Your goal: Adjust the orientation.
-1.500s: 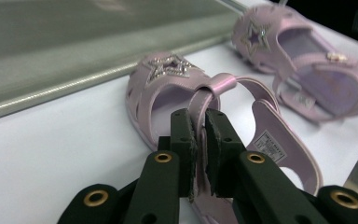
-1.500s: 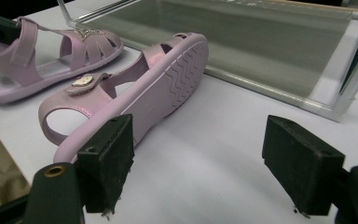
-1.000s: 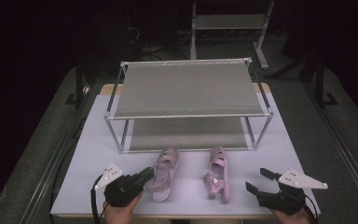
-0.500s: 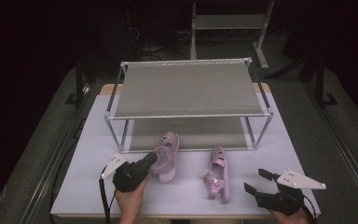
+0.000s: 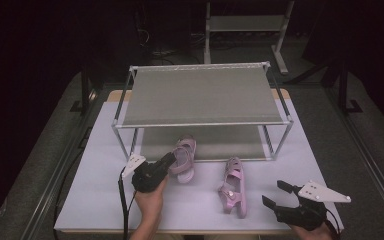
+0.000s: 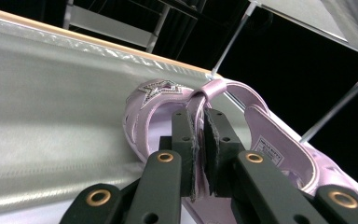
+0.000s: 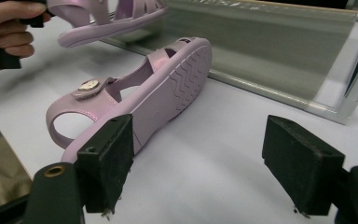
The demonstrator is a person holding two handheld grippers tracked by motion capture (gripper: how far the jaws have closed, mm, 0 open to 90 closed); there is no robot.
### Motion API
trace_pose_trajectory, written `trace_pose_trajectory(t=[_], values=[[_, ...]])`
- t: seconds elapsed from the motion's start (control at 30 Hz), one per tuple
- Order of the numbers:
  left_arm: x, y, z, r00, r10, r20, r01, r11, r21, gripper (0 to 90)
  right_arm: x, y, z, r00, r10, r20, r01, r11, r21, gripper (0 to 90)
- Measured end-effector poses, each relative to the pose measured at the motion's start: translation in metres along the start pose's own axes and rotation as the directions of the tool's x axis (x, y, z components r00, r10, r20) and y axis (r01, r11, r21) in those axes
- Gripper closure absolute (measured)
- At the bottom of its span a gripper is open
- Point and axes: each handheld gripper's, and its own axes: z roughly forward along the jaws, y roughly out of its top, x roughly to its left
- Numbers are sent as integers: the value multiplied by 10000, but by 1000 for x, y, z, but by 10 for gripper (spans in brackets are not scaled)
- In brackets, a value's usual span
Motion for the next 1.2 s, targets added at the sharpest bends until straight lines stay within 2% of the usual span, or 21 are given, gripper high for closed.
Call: trace_pose_trajectory(t=[0.13,0.23,0.4,0.47,0.6,0.83,0.97,1.07,1.13,1.2], values=[[2,4,13,9994,351,-45,-350,9992,171,836,1,0,0,10000,21,-88,-21,10000,-61,268],[2,6,19,9985,553,-49,-552,9984,115,837,1,0,-1,10000,5,-44,-5,10000,-91,267],[6,10,30,9991,365,-197,-364,9993,25,837,0,0,-2,10000,66,-21,-66,9999,-136,267],[8,11,34,9988,369,-320,-372,9993,-105,837,0,0,-2,10000,73,-36,-74,9998,-164,267],[15,11,40,9986,116,-509,-133,9993,-345,837,0,0,-2,9999,71,-79,-72,9998,-160,267],[24,7,51,9972,121,-734,-149,9992,-378,837,0,0,-2,9999,95,-119,-98,9997,-240,267],[22,9,57,9945,713,-769,-726,9972,-148,837,-1,0,-2,9998,121,-151,-125,9996,-253,267],[21,13,62,9952,663,-723,-686,9972,-291,837,-1,0,-2,9998,121,-161,-125,9996,-271,267],[21,15,65,9928,867,-825,-880,9961,-118,838,0,0,-2,9998,102,-178,-107,9996,-276,267],[20,16,69,9931,751,-900,-763,9970,-94,838,0,0,-2,9998,102,-188,-107,9996,-268,267]])
